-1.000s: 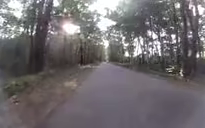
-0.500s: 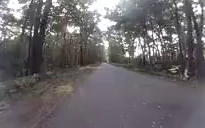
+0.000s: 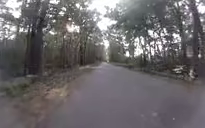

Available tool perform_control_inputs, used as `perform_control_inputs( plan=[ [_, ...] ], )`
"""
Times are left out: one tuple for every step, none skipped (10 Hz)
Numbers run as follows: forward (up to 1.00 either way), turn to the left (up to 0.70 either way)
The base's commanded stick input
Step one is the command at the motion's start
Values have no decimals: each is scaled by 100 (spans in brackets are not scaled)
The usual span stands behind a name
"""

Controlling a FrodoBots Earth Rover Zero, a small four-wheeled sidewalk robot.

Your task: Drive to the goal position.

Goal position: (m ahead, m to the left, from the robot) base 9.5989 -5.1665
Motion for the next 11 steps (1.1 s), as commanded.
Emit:
perform_control_inputs(
  plan=[
    [70, -1],
    [70, 0],
    [70, 0],
    [70, -1],
    [70, -1],
    [70, -1],
    [70, -1],
    [70, 0],
    [70, 1],
    [70, 1],
    [70, 1]
  ],
)
